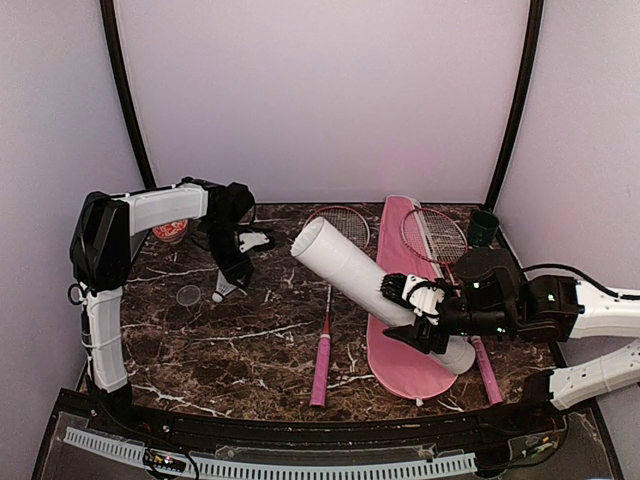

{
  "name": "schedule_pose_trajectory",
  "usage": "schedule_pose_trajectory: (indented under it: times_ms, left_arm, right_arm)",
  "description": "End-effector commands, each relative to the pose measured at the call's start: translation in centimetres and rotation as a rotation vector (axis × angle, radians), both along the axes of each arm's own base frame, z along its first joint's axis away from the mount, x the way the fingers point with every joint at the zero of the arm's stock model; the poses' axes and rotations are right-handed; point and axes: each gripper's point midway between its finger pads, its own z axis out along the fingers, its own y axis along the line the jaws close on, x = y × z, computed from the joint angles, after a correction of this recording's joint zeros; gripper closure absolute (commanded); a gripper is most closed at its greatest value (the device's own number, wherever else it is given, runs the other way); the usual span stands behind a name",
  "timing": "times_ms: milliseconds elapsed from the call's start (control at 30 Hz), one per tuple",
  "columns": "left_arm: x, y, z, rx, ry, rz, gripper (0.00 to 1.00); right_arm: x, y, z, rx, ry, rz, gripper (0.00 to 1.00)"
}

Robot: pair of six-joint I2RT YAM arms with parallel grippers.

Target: Pack up the badminton gear

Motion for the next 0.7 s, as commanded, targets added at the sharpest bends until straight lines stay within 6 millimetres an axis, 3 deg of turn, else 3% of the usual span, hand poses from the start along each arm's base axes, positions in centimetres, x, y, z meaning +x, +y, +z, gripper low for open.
schedule_pose_trajectory:
  times_ms: [0, 300, 667]
  left_arm:
    - [-1.0, 1.7, 0.5, 0.063, 0.01, -0.001, 0.43]
    - [-1.4, 3.0, 0.8, 0.112, 0.012, 0.026, 0.58]
    - [-1.9, 3.9, -0.2, 0.15, 0.035, 0.032, 0.65]
  right_arm:
    - [0.2, 0.5, 1.6, 0.067, -0.021, -0.006, 0.71]
    - [0.2, 0.5, 1.6, 0.066, -0.022, -0.008, 0.71]
    - [0.3, 0.4, 1.7, 0.065, -0.025, -0.013, 0.71]
